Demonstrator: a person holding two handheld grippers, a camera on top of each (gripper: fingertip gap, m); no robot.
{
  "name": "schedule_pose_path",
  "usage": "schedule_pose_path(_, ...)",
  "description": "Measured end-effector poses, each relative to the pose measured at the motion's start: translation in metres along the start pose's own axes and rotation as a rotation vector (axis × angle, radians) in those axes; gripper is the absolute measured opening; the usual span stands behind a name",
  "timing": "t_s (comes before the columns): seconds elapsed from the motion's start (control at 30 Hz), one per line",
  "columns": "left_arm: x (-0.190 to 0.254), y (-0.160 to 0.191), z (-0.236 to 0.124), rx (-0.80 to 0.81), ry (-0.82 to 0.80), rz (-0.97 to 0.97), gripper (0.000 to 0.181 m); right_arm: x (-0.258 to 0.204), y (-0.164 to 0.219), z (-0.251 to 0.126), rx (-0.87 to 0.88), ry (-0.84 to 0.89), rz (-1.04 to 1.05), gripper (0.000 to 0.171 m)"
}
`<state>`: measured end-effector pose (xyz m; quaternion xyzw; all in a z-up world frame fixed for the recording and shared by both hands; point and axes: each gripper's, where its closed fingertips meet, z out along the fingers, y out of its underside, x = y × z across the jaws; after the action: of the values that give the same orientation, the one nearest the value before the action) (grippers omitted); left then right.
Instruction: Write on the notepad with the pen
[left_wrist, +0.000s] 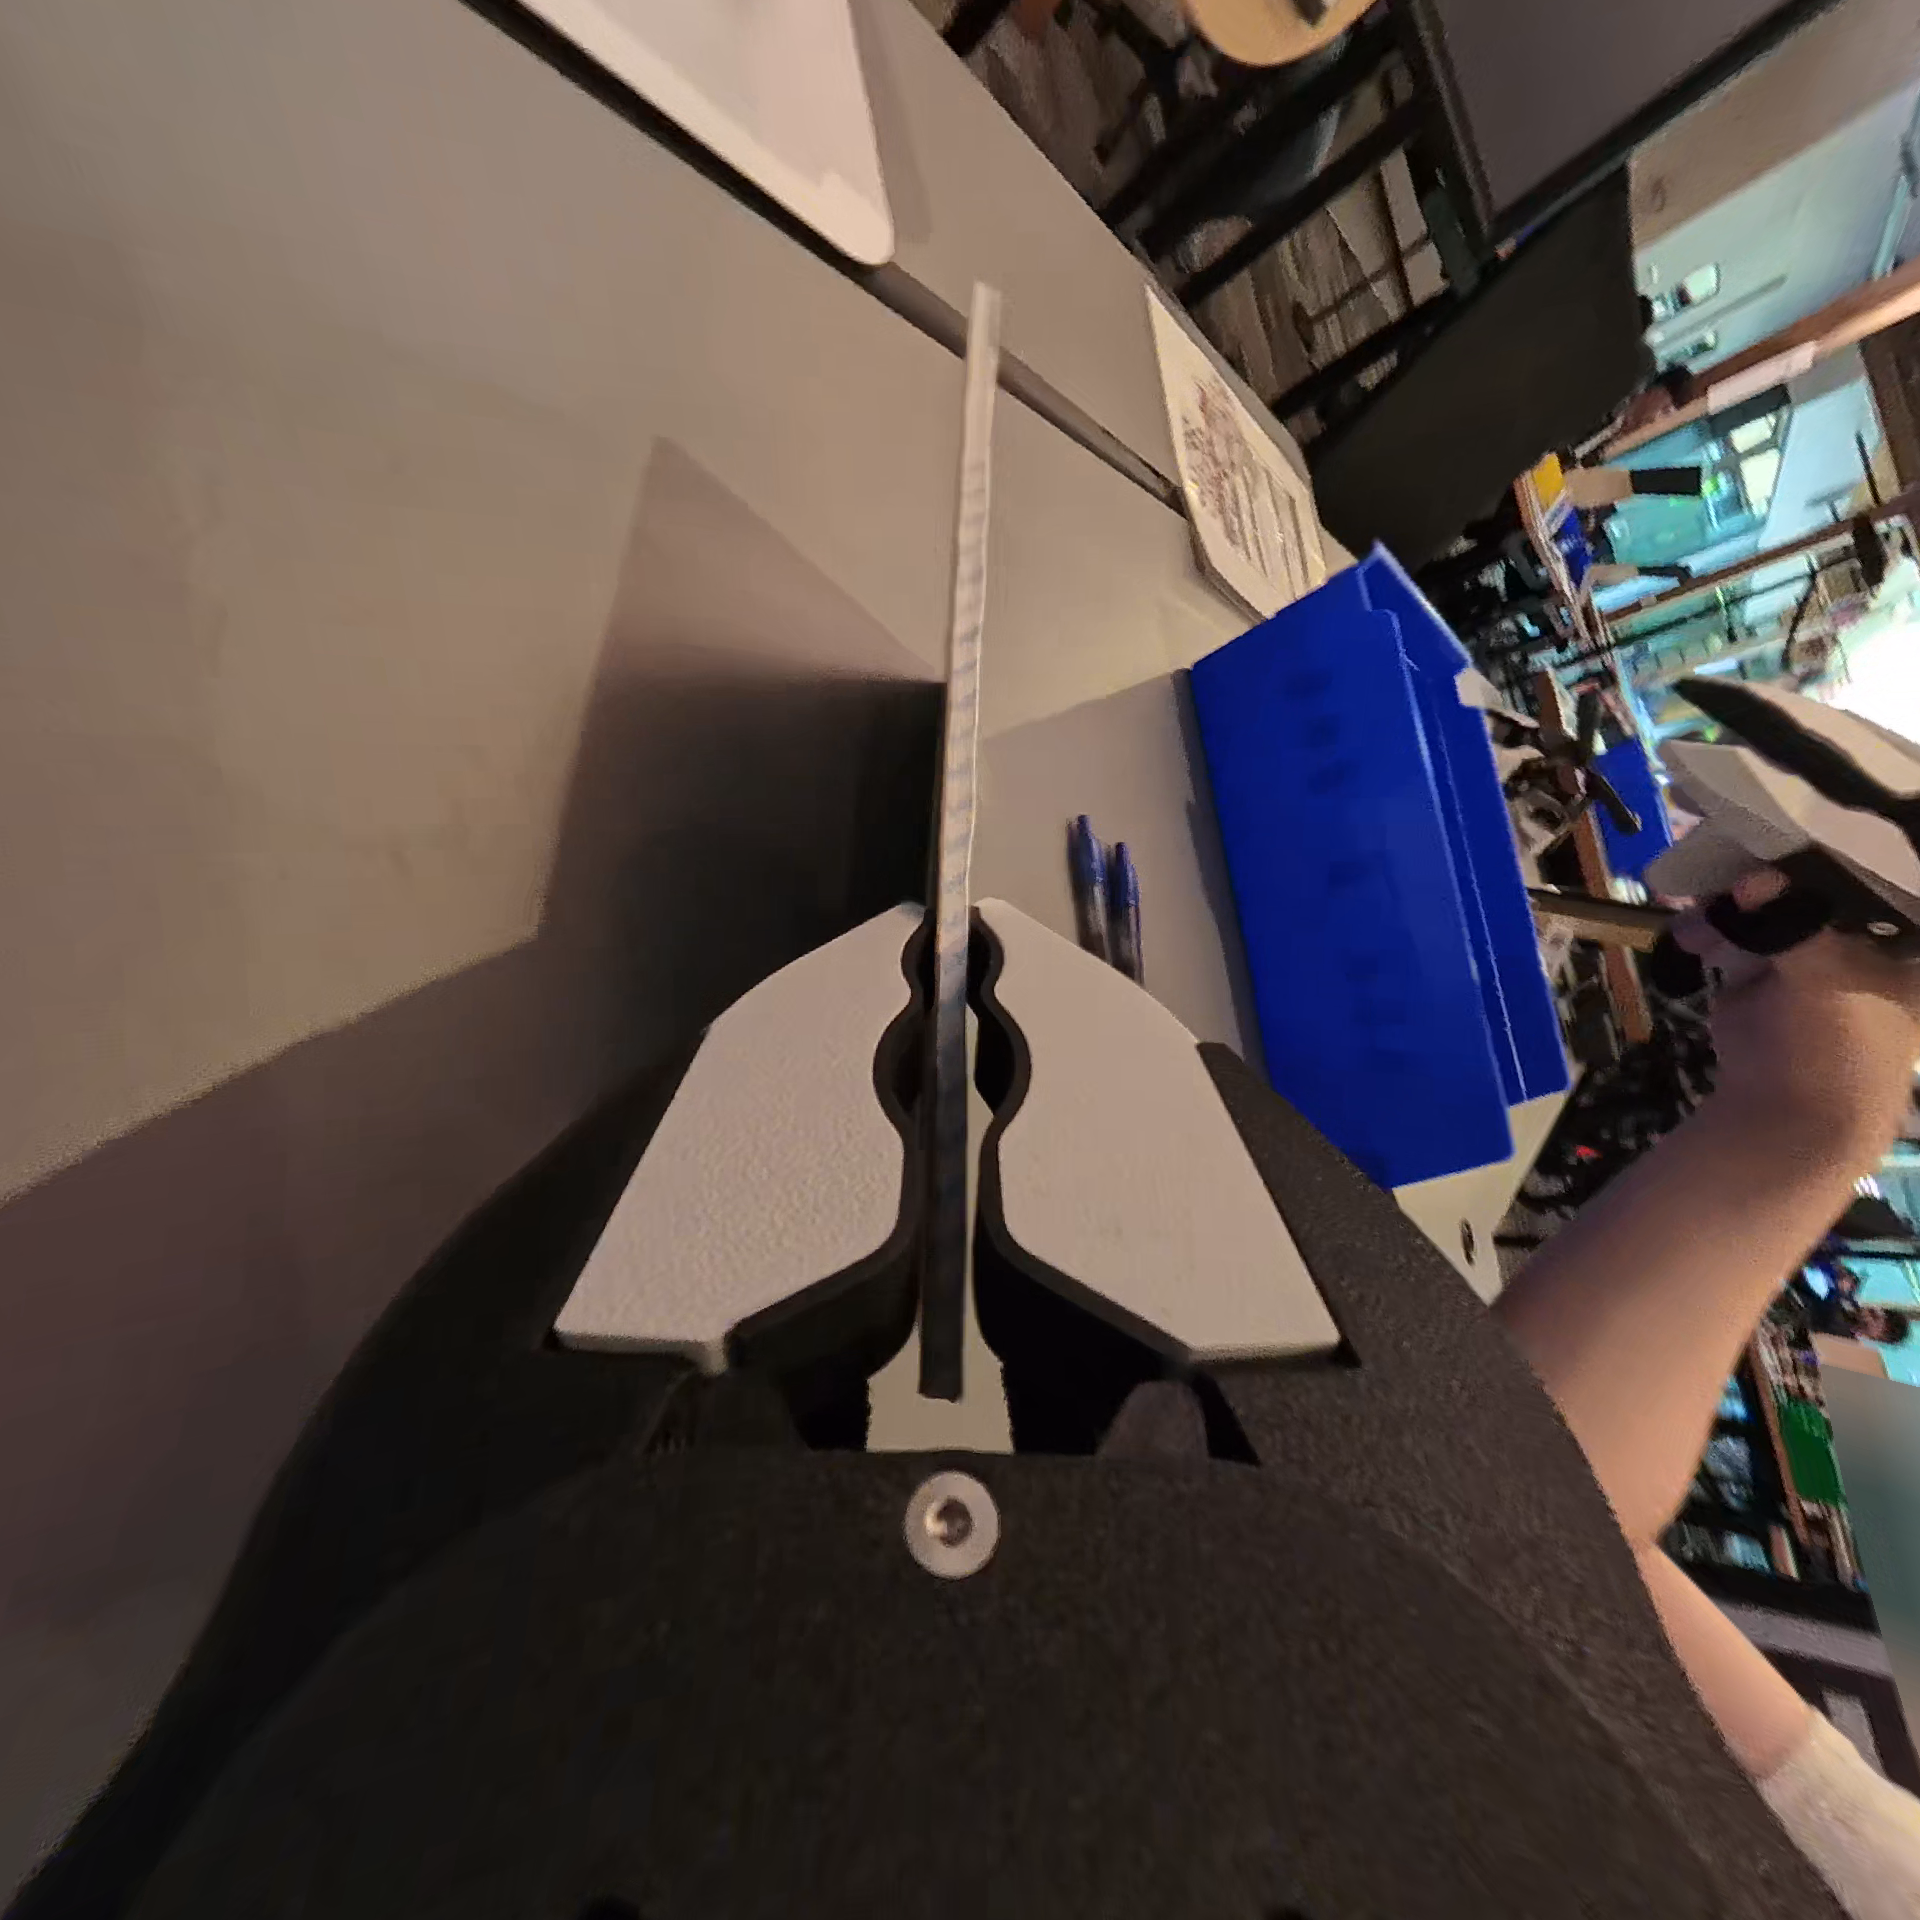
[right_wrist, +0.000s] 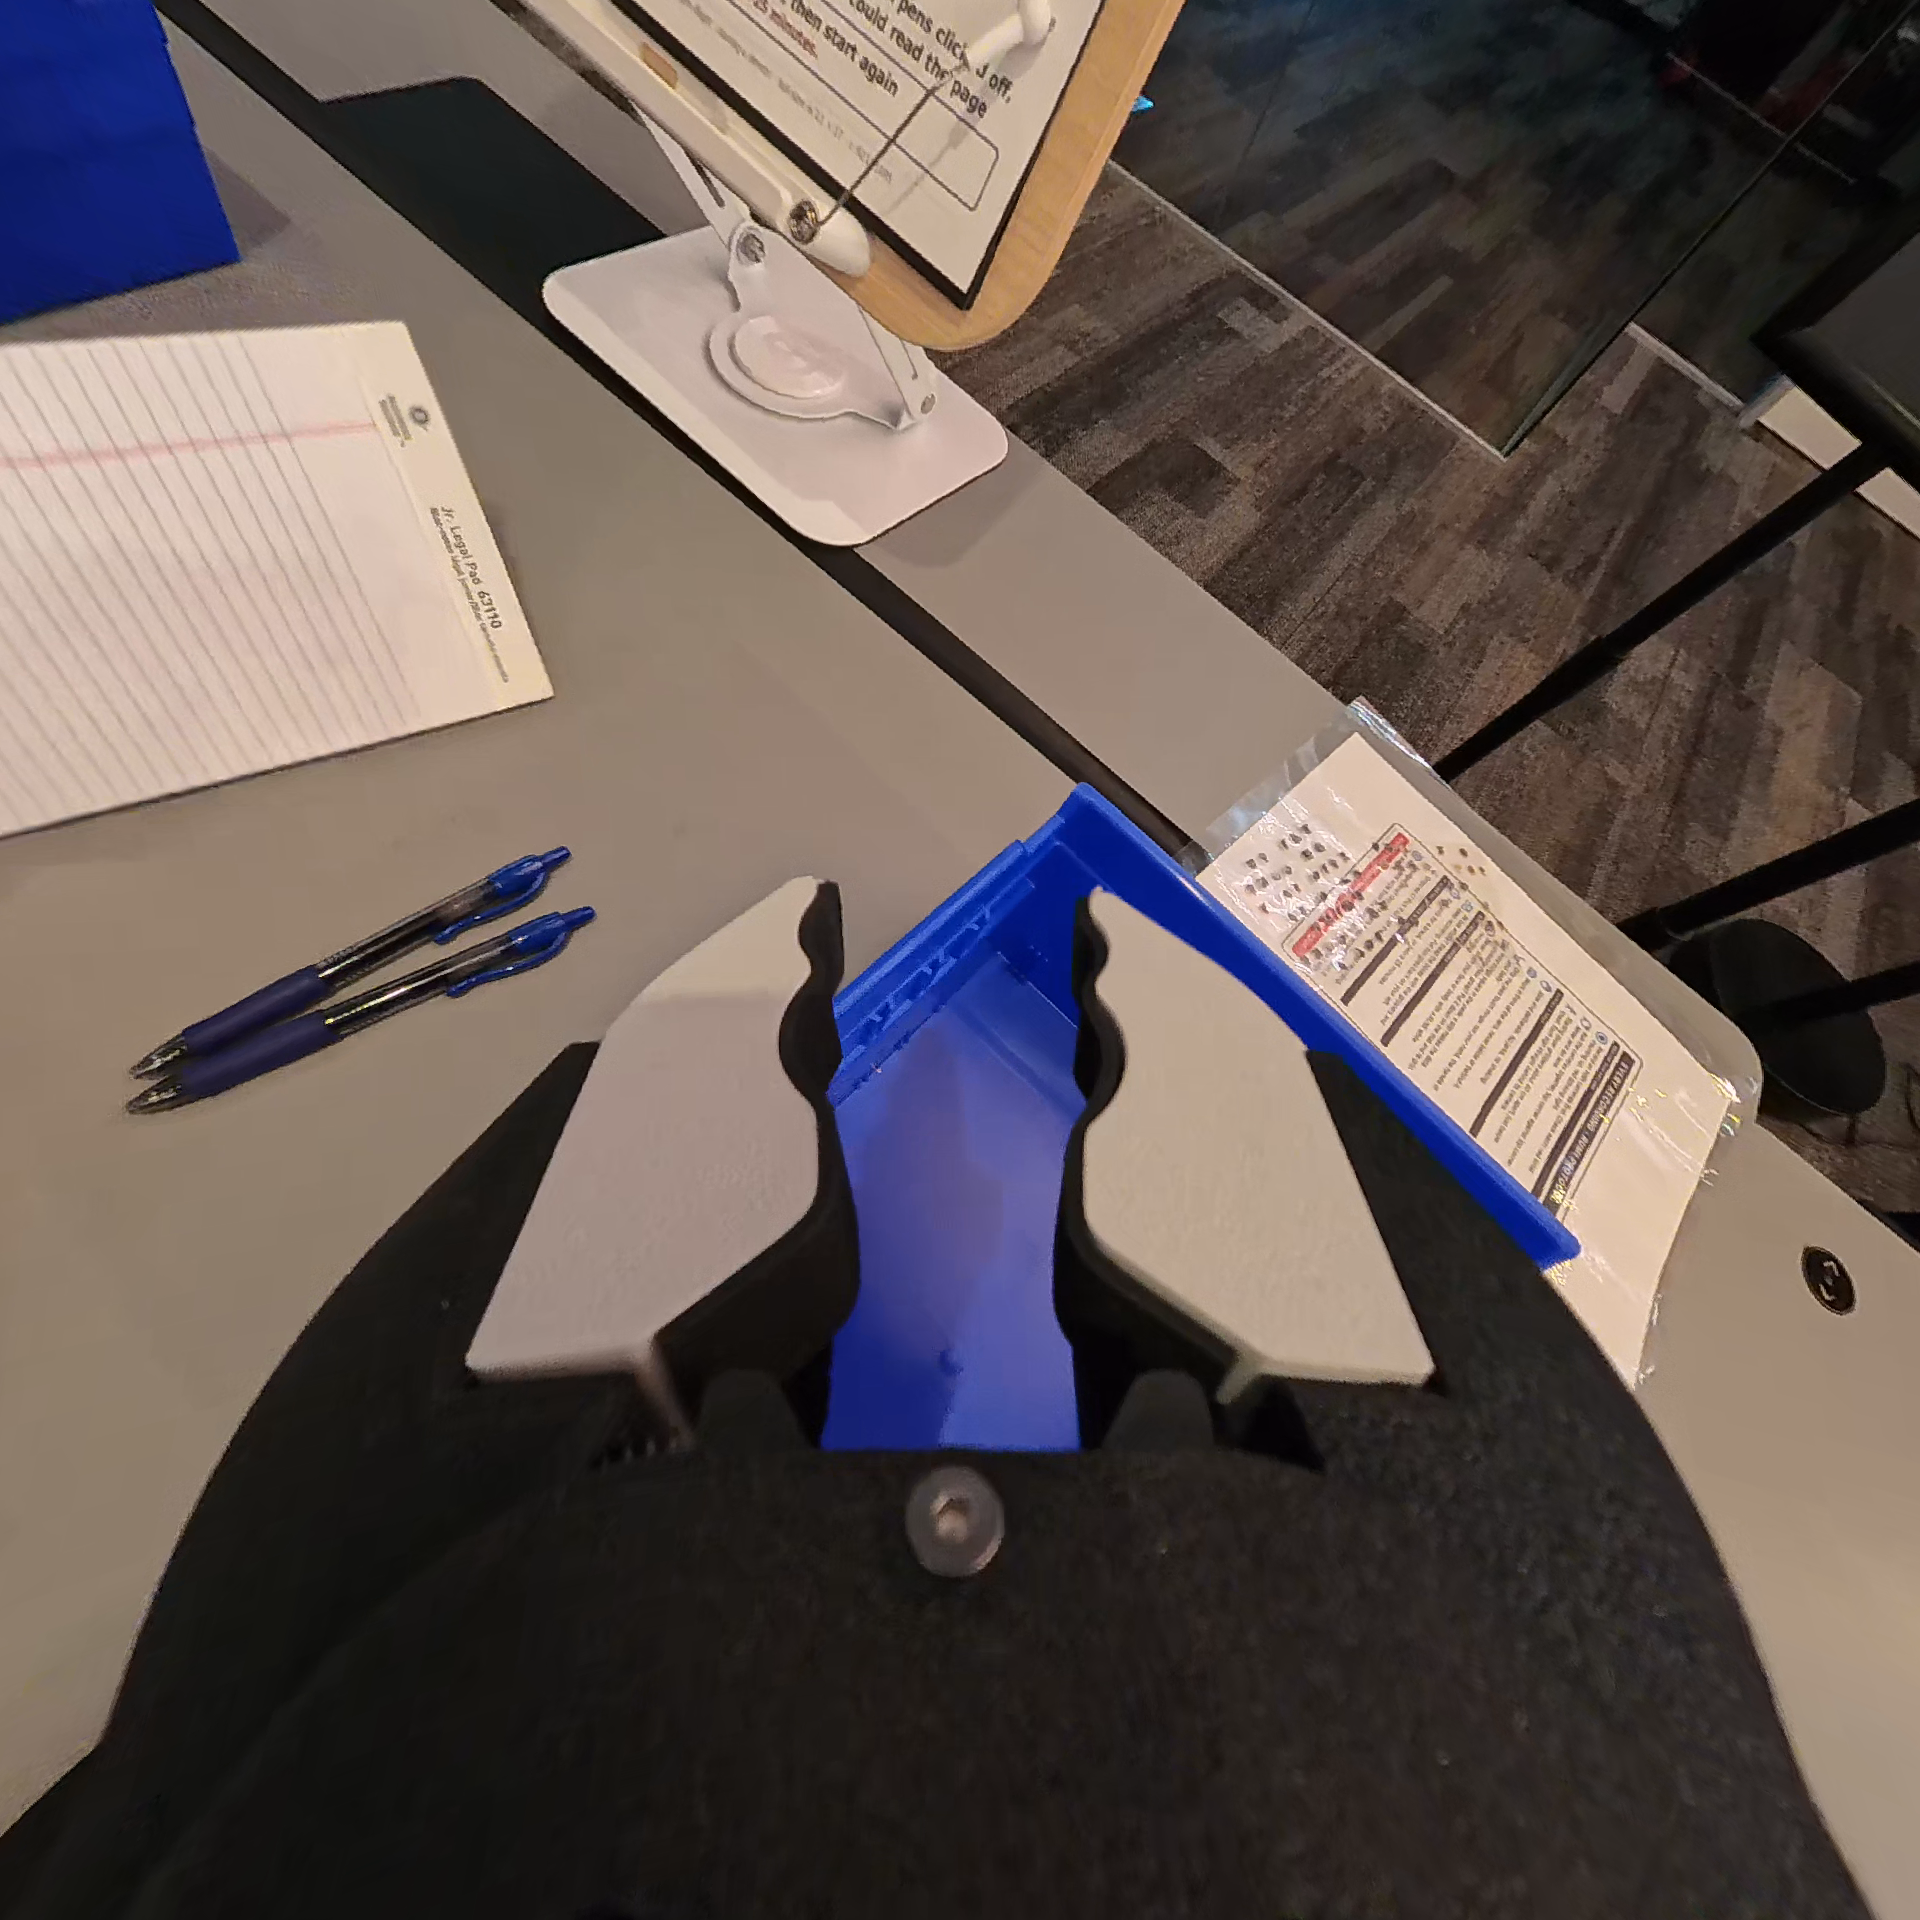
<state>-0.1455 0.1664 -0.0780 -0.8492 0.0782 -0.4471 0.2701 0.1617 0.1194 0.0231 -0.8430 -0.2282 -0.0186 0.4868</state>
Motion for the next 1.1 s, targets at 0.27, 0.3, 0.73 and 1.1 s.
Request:
schedule_pose_path(0.27,-0.025,0.032,0.004,0.032,-0.132,-0.043,0.008,-0.005,-0.003,0.002,0.02,-0.036,0.004,0.041)
schedule_pose_path(0.3,-0.026,0.036,0.005,0.019,-0.142,-0.043,0.009,-0.005,-0.004,0.001,0.025,-0.039,0.005,0.041)
schedule_pose_path(0.73,-0.042,0.064,0.007,-0.089,-0.324,0.086,0.023,-0.004,-0.003,-0.001,0.044,-0.064,0.025,0.041)
schedule_pose_path(1.1,-0.021,0.028,-0.041,-0.11,-0.471,0.321,0.025,-0.004,0.002,0.0,0.022,-0.065,0.018,0.041)
